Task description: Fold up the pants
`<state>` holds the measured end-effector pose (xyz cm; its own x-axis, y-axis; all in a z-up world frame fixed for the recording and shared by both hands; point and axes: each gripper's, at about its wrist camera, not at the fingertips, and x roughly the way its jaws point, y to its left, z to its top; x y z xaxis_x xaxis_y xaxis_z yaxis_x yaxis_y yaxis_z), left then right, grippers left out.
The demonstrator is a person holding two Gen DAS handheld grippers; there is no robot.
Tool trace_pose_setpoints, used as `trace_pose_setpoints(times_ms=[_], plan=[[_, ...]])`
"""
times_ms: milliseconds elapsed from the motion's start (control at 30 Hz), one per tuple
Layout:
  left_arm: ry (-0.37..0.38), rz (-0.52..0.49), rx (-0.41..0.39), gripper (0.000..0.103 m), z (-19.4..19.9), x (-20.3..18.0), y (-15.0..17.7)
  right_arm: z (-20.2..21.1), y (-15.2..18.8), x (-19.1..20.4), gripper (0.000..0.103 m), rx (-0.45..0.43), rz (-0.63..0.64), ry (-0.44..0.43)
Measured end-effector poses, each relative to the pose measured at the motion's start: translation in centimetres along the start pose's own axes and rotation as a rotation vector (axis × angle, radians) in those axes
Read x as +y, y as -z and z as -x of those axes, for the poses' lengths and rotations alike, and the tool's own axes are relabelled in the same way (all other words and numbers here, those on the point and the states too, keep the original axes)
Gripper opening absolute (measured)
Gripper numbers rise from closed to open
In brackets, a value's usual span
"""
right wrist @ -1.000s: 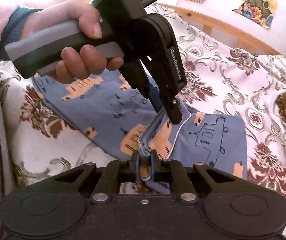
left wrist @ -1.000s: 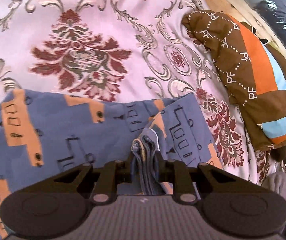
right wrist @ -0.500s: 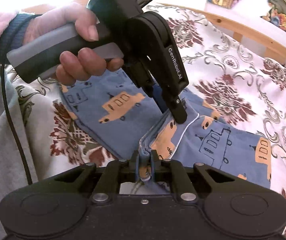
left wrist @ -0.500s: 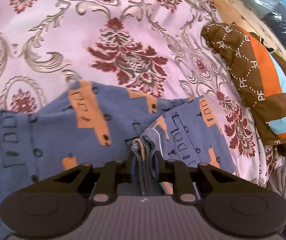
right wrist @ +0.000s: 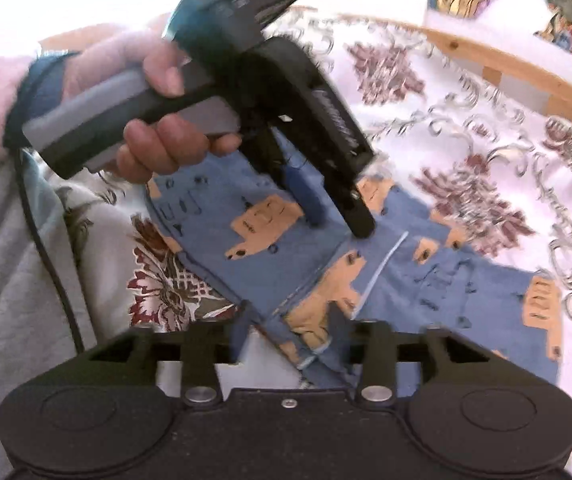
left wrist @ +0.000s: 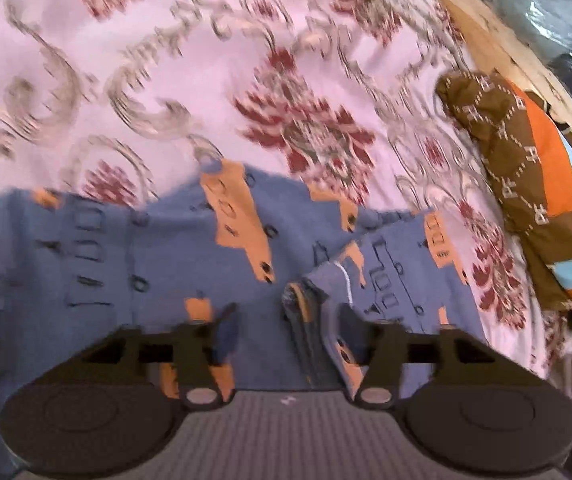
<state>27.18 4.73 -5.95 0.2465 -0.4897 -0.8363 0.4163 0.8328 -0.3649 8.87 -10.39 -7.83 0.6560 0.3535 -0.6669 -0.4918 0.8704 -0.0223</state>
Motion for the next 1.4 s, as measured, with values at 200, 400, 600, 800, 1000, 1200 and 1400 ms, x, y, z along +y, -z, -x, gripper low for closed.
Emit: trace_pose_setpoints(times_ms=[200,400,600,800,1000,1200,1400], plan=[[-0.013,0.009,-0.172,0.095,3.1,-2.8,1.6,2.2,1.5,-4.2,0.099,-0.05,0.035,0.384],[-0.316,-0.176,-0.094,0.096,-1.7,-7.2,3.7,0.1,3.3,-8.0,0.1,0.102,0.026,0.565],[-0.398,-0.153,-0.023,0.103,-3.6,-5.7,4.0,-0.7,4.3,-8.9,0.102,0.177,0.048,0.59],[-0.42,-0.045,-0.056,0.102,-1.2,-4.6,3.7,2.5,3.7,-7.8,0.102,-0.043,0.054,0.603],[-0.517,0.062,-0.307,0.103,7.4,-4.2,5.0,2.9,2.7,-5.4,0.102,-0.088,0.105,0.536],[-0.488,0.165,-0.504,0.103,15.7,-0.6,8.1,0.0,-0.2,-1.1,0.102,-0.079,0.214,0.456],[-0.313,0.058,-0.517,0.103,18.0,5.4,9.8,-3.7,-2.7,2.2,0.102,-0.085,0.273,0.393]])
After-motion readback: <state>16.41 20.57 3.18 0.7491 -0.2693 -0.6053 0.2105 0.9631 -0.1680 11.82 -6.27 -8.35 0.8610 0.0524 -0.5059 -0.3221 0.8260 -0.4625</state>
